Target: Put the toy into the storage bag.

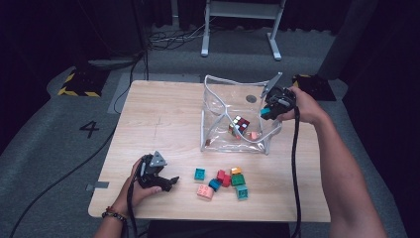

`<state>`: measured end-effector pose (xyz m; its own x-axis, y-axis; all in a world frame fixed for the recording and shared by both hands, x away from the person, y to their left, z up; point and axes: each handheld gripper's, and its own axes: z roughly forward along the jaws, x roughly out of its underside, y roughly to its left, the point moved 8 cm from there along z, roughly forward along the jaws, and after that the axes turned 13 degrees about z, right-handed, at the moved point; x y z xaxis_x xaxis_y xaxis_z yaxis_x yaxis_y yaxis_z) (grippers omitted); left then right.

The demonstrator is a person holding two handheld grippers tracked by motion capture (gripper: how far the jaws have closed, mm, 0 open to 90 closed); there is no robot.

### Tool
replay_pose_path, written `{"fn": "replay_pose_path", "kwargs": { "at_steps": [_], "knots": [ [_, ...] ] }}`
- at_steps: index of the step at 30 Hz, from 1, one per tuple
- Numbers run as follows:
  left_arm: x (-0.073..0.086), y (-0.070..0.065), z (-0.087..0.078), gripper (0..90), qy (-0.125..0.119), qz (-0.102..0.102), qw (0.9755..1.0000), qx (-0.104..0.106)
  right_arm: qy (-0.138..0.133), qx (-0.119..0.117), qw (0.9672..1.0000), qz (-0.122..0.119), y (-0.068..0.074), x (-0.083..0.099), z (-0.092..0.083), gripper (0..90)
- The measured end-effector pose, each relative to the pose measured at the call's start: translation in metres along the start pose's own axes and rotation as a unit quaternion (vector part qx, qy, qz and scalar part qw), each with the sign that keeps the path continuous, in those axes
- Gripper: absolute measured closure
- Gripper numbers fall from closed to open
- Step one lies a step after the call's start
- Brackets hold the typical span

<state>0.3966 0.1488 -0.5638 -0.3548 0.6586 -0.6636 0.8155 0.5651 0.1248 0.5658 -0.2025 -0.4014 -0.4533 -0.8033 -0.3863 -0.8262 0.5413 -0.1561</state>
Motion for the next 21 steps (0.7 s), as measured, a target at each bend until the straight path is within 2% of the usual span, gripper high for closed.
{"fn": "replay_pose_path", "kwargs": {
  "at_steps": [13,15,16,21],
  "knots": [
    [0.0,0.0,0.0,8.7,0.0,0.0,1.0,0.0,-0.021,-0.01,0.9997,-0.003,0.002,0.006,-0.003,55.0],
    [0.0,0.0,0.0,8.7,0.0,0.0,1.0,0.0,-0.024,-0.01,0.9997,-0.003,0.002,0.006,-0.004,50.1],
    [0.0,0.0,0.0,8.7,0.0,-0.001,1.0,0.0,-0.028,-0.007,0.9996,-0.001,0.002,0.005,-0.005,46.9],
    [0.0,0.0,0.0,8.7,0.0,-0.001,1.0,0.0,-0.054,-0.01,0.9985,0.006,0.002,0.005,-0.012,46.6]
  ]
}}
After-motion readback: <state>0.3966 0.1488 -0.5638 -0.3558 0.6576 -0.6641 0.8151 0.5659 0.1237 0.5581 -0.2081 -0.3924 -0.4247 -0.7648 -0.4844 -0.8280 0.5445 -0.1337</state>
